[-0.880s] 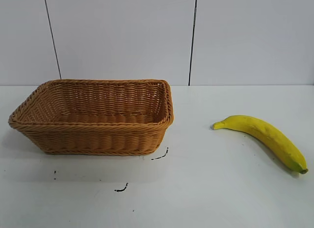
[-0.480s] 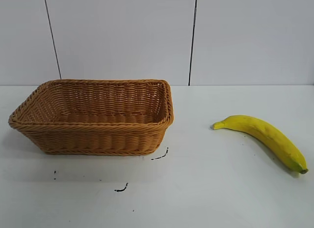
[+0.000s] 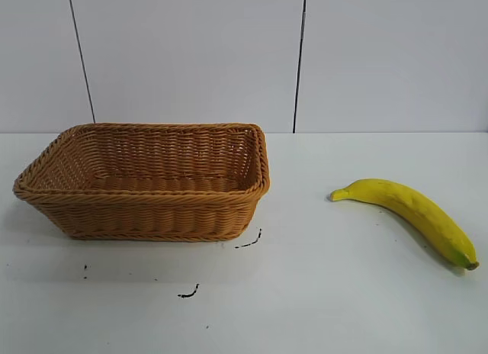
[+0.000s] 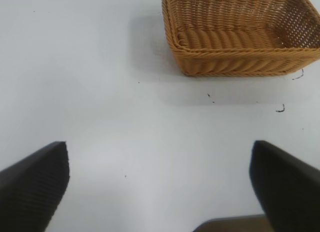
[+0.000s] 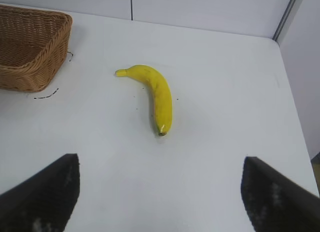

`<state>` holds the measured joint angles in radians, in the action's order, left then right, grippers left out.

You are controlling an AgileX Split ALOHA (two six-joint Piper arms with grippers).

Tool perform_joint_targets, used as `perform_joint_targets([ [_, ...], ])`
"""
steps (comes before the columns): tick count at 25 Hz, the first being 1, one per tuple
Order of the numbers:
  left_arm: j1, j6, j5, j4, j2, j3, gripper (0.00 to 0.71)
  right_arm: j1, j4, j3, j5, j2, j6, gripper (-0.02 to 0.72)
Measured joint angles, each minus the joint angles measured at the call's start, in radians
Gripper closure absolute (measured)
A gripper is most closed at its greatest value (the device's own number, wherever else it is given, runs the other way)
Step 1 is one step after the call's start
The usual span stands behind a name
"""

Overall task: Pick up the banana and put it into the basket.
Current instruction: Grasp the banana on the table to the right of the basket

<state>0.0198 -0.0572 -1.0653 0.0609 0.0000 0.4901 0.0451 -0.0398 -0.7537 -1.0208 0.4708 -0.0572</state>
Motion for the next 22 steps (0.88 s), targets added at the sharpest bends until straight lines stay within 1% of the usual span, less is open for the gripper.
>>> perform_joint_targets([
  [16,0.000,0.000,0.000,0.000,0.000,0.000,0.015,0.000,-0.004,-0.448,0.002,0.844,0.002,0.074],
  [20,0.000,0.000,0.000,0.000,0.000,0.000,0.015,0.000,-0.004,-0.557,-0.018,1.022,0.000,0.074],
  [22,0.000,0.000,0.000,0.000,0.000,0.000,0.015,0.000,-0.004,-0.615,-0.035,1.107,-0.015,0.074],
])
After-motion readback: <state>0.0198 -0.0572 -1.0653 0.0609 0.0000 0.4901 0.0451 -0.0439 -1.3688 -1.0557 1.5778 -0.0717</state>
